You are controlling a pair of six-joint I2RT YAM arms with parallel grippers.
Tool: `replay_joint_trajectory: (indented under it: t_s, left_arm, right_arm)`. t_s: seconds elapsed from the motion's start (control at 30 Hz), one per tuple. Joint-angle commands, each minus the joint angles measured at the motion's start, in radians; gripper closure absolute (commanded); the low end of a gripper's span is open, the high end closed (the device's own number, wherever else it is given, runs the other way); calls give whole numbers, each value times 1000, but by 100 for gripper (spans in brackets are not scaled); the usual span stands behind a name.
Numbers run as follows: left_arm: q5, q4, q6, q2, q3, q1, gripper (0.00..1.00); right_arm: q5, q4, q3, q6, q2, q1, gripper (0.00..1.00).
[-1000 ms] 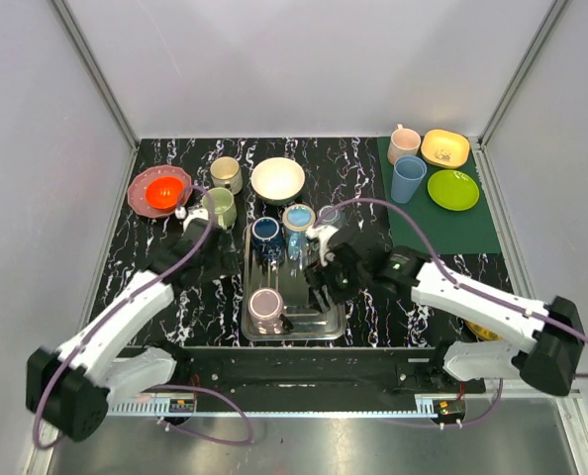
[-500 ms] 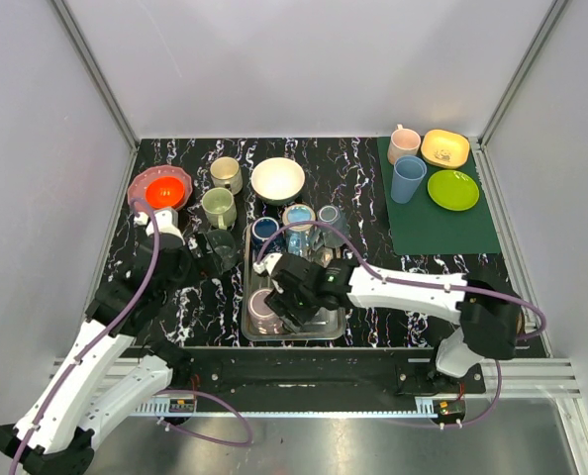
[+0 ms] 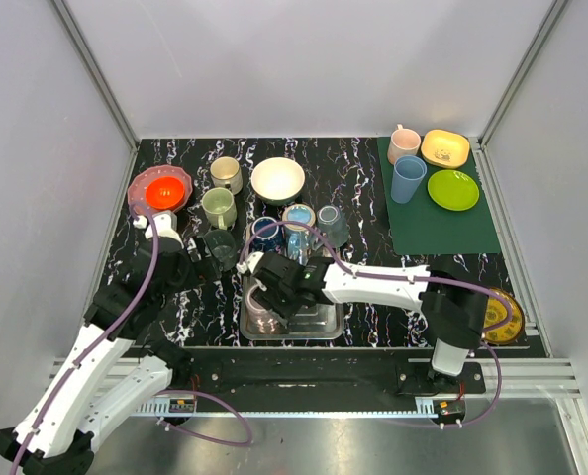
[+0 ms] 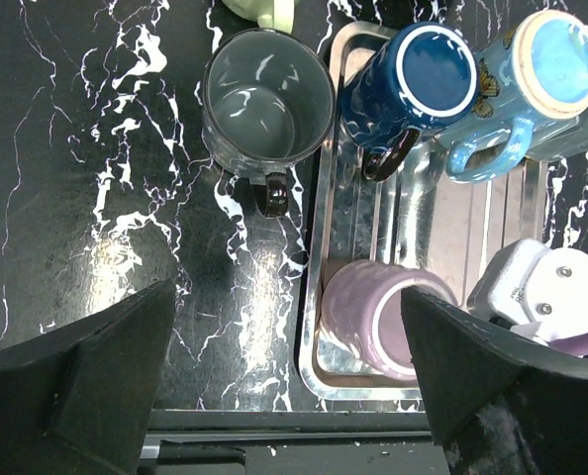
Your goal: Turn the mug right side up
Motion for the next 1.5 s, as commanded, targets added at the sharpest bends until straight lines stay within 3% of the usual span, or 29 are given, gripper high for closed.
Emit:
replay_joint_trajectory:
  t_s: [0.0, 0.03, 0.13, 0.23, 0.27, 0.3, 0.6, 0.77, 0.87, 0.97, 1.0, 1.07, 1.1, 1.23, 1.47]
  left_arm:
    - [-5, 37, 13, -11, -15, -2, 1]
    - [-3, 38, 13, -13, -19, -2, 1]
    - [9, 46, 10, -17, -26, -2, 1]
    - [20, 51, 8, -16, -29, -2, 1]
    - [21, 54, 7, -16, -31, -2, 1]
    - [23, 52, 7, -19, -31, -2, 1]
    - [-46, 61, -16, -71, 17, -4, 1]
    - [-8, 148, -41, -169, 23, -2, 1]
    - [125, 282, -65, -243, -14, -2, 1]
    - [291, 452, -136, -309, -81, -2, 1]
    - [420, 578, -154, -321, -109, -4, 1]
    - [538, 732, -251, -332, -207, -2, 1]
    - [622, 883, -291, -327, -239, -4, 1]
    - [719, 1167, -469, -262, -374, -4, 1]
    - [776, 1471, -543, -114, -397, -25, 1]
  right_arm:
    - [6, 50, 60, -22, 39, 8, 54]
    - [0, 47, 62, -23, 45, 10, 62]
    - [-1, 48, 56, -17, 51, 10, 71]
    - [8, 50, 48, -6, 45, 8, 86]
    - [24, 45, 47, -2, 40, 10, 97]
    - [35, 45, 42, 6, 30, 10, 100]
    - [69, 109, -47, 150, -399, 2, 100]
    - [-98, 255, -139, 289, -611, -117, 100]
    - [-250, 568, -302, 423, -766, -259, 100]
    - [-340, 773, -376, 533, -856, -357, 100]
    - [-368, 815, -384, 579, -863, -372, 100]
    - [-426, 934, -403, 647, -854, -405, 100]
    - [-443, 974, -407, 667, -848, -412, 100]
    - [-503, 1157, -441, 773, -825, -429, 100]
    - [-544, 1312, -464, 883, -785, -435, 100]
